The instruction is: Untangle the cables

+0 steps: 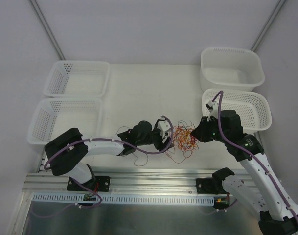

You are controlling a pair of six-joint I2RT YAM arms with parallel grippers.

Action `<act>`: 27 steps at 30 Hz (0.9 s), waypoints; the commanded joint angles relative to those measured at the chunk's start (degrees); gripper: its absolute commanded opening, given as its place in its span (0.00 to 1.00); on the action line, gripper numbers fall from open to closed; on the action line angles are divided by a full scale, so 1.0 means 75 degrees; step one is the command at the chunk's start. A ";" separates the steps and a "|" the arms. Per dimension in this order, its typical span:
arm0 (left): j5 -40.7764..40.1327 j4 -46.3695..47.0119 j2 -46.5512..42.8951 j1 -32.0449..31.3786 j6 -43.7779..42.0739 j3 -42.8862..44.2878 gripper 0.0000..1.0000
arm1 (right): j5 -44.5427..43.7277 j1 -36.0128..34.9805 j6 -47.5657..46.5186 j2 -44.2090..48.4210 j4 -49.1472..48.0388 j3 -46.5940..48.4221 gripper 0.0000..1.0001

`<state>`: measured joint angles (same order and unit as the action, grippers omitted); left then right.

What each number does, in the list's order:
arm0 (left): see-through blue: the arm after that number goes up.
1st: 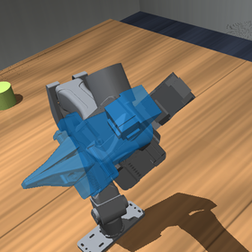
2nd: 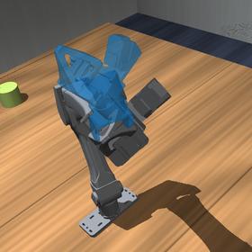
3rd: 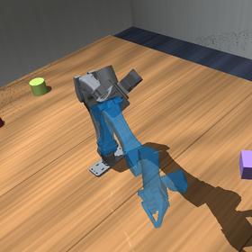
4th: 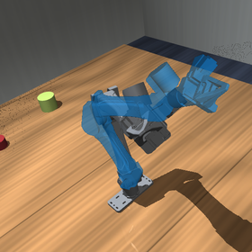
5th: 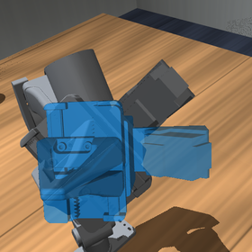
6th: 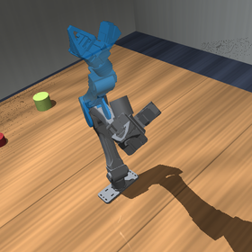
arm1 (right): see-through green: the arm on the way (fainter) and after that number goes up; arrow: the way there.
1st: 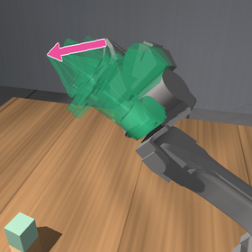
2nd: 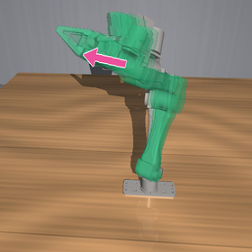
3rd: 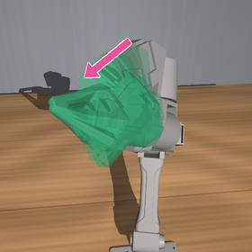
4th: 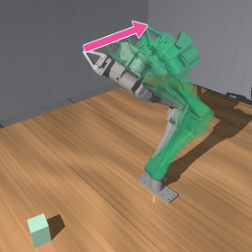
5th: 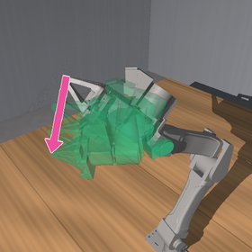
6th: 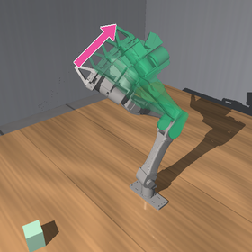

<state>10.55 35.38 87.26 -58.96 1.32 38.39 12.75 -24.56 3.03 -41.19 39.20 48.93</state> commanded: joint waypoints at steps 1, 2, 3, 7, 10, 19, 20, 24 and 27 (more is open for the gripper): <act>0.0433 0.0873 0.0247 -0.0084 -0.0200 0.0107 0.65 | 0.0198 0.0016 0.0206 0.0136 -0.0398 0.0320 0.01; 0.0527 0.0896 0.0340 -0.0096 -0.0200 0.0131 0.63 | 0.0198 0.0028 0.0217 0.0148 -0.0422 0.0320 0.01; 0.0585 0.0943 0.0399 -0.0107 0.0032 0.0166 0.61 | 0.0198 0.0028 0.0229 0.0171 -0.0410 0.0320 0.01; 0.0644 0.1119 0.0587 -0.0154 0.0210 0.0190 0.48 | 0.0210 0.0016 0.0299 0.0195 -0.0457 0.0320 0.01; 0.0563 0.1248 0.0611 -0.0154 0.0292 0.0155 0.34 | 0.0140 0.0016 0.0288 0.0207 -0.0434 0.0308 0.01; -0.0314 0.0618 -0.0559 -0.0131 0.0234 -0.0244 0.00 | -0.0808 0.0028 0.0089 0.0218 -0.0176 -0.0008 0.01; -0.0467 0.0116 -0.0932 -0.0108 0.0222 -0.0267 0.00 | -0.0961 0.0028 0.0100 0.0195 -0.0141 -0.0078 0.01; -0.1370 -0.1713 -0.2012 0.0196 0.0327 -0.0139 0.00 | -0.2129 0.0040 0.0228 0.0044 0.0221 -0.0289 0.01; -0.1734 -0.2848 -0.3019 0.0851 0.0725 -0.0069 0.00 | -0.2649 0.0051 0.0404 -0.0132 0.0409 -0.0511 0.01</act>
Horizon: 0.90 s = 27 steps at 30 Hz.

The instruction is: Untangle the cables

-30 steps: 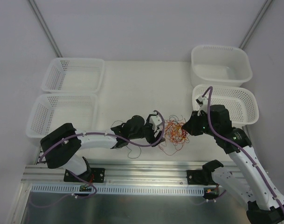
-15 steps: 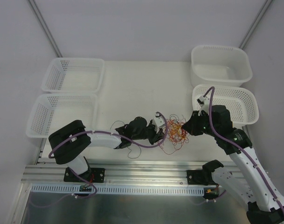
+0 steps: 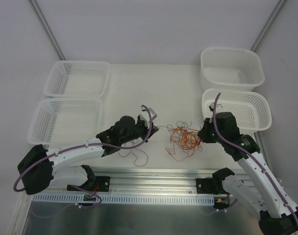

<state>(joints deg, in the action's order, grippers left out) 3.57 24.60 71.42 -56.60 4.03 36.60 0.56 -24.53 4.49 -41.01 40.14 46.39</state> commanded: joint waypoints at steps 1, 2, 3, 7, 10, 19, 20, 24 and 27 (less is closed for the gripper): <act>-0.0816 -0.1672 -0.1164 0.0713 0.0457 0.0194 0.00 | -0.1105 0.0037 0.0349 -0.0203 0.0308 -0.0220 0.01; -0.0863 -0.1907 -0.1712 0.0900 0.0598 0.0229 0.00 | -0.1245 0.0048 0.0420 -0.0238 0.0343 -0.0267 0.01; -0.0956 -0.2315 -0.1984 0.1262 0.0669 0.0322 0.00 | -0.1281 0.0049 0.0490 -0.0285 0.0378 -0.0372 0.01; -0.1308 -0.3509 -0.3005 0.2037 0.0833 0.1001 0.00 | -0.1445 0.0072 0.0701 -0.0460 0.0378 -0.0560 0.01; -0.1414 -0.4599 -0.3264 0.2400 0.0763 0.2043 0.00 | -0.1551 0.0107 0.0784 -0.0625 0.0425 -0.0642 0.01; -0.1941 -0.6256 -0.3218 0.2870 0.0529 0.4961 0.00 | -0.1762 0.0189 0.0924 -0.1070 0.0355 -0.0970 0.01; -0.1988 -0.6407 -0.3183 0.2882 0.0506 0.5439 0.00 | -0.1797 0.0212 0.0971 -0.1105 0.0309 -0.1063 0.01; -0.2385 -0.6807 -0.2983 0.2894 0.0365 0.6450 0.00 | -0.1832 0.0341 0.1193 -0.1491 0.0320 -0.1205 0.01; -0.3123 -0.7099 -0.2855 0.2894 0.0131 0.6862 0.00 | -0.1938 0.0411 0.1334 -0.1609 0.0343 -0.1310 0.01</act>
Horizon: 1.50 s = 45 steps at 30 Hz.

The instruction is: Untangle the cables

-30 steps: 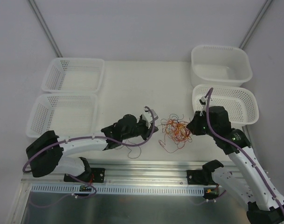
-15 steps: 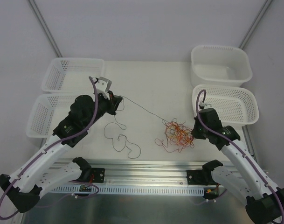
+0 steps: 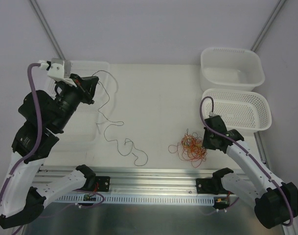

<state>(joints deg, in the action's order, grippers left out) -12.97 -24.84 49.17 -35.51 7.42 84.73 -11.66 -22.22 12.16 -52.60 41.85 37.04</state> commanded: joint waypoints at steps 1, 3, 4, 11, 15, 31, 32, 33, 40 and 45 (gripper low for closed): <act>-0.1023 -0.0578 0.0136 0.0082 -0.0403 0.0491 0.00 | -0.0285 0.0115 0.0300 -0.0088 0.0081 -0.0086 0.01; -0.0733 -0.0672 0.0147 0.0082 -0.0404 0.0504 0.00 | -0.0122 0.0126 0.0254 -0.0030 -0.0094 -0.0133 0.01; -0.0441 -0.0672 0.0159 0.0082 -0.0322 0.0457 0.00 | -0.0017 0.0138 0.0172 0.0063 -0.0153 -0.0122 0.01; 0.1622 -0.0637 0.0639 0.0082 0.0042 -0.0222 0.00 | 0.0991 0.0126 -0.0308 0.0544 -0.0692 0.0159 0.01; 0.1964 -0.0555 0.0874 0.0082 0.0287 -0.0527 0.00 | 0.1437 0.0126 -0.0426 0.0591 -0.0833 0.0230 0.03; 0.1472 0.0393 0.0722 0.0082 0.3275 -0.5633 0.00 | 0.1929 0.0126 -0.0462 0.0521 -0.1220 0.0077 0.14; 0.1472 0.0452 0.0699 0.0082 0.3427 -0.5834 0.00 | 0.1965 0.0115 -0.0450 0.0533 -0.1243 0.0066 0.15; 0.1437 0.0487 0.0675 0.0070 0.3707 -0.6010 0.00 | 0.2000 0.0103 -0.0438 0.0544 -0.1267 0.0042 0.16; 0.1424 0.0652 0.0862 0.0082 0.4529 -0.7101 0.01 | 0.2035 0.0033 -0.0426 0.0673 -0.1326 -0.0051 0.26; 0.1601 0.0664 0.1062 0.0035 0.4846 -0.7406 0.15 | 0.2047 0.0044 -0.0415 0.0872 -0.1302 -0.0098 0.32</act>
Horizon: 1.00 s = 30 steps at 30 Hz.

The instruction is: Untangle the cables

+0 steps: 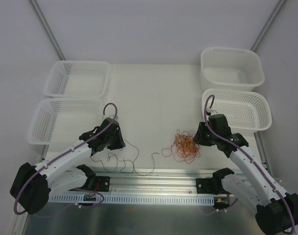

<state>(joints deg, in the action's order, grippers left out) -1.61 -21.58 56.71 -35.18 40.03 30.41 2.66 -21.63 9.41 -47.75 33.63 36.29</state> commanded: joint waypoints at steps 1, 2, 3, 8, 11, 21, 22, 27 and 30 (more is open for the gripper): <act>0.0085 0.0229 0.0045 -0.0009 0.0510 -0.0188 0.23 | 0.0150 -0.0046 -0.0059 0.0249 -0.0218 0.0001 0.35; 0.0097 0.0218 -0.0014 -0.0009 0.0487 -0.0200 0.29 | 0.0173 -0.0046 -0.0059 0.0272 -0.0218 0.0001 0.39; 0.0120 0.0194 -0.0037 -0.0020 0.0417 -0.0165 0.36 | 0.0289 -0.0046 -0.0094 0.0319 -0.0218 0.0001 0.45; -0.0054 -0.0449 -0.0423 -0.0032 0.0800 0.0163 0.58 | 0.0466 -0.0046 -0.0258 0.0436 -0.0113 0.0106 0.60; -0.0347 -0.1081 -0.0553 -0.0055 0.1561 0.0397 0.77 | 0.0525 -0.0058 -0.0364 0.0612 0.0028 0.0188 0.70; -0.2505 -0.4281 -0.0566 -0.0430 0.5453 0.1499 0.94 | 0.0946 -0.0069 -0.0551 0.0975 0.0087 0.0130 0.89; -0.2389 -0.4422 -0.0519 -0.0477 0.5699 0.1499 0.94 | 0.0981 -0.0081 -0.0563 0.0999 0.0075 0.0083 0.90; -0.2176 -0.4575 -0.0214 -0.1038 0.7457 0.1172 0.94 | 0.1239 -0.0081 -0.0633 0.1022 -0.0077 -0.0093 0.92; -0.2621 -0.4552 -0.0003 -0.1543 0.8161 0.0961 0.96 | 0.1496 -0.0081 -0.0669 0.1069 -0.0194 -0.0198 0.93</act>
<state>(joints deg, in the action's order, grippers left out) -17.54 -52.38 55.46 -44.42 90.78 39.11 10.57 -21.91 5.54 -40.66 33.78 35.62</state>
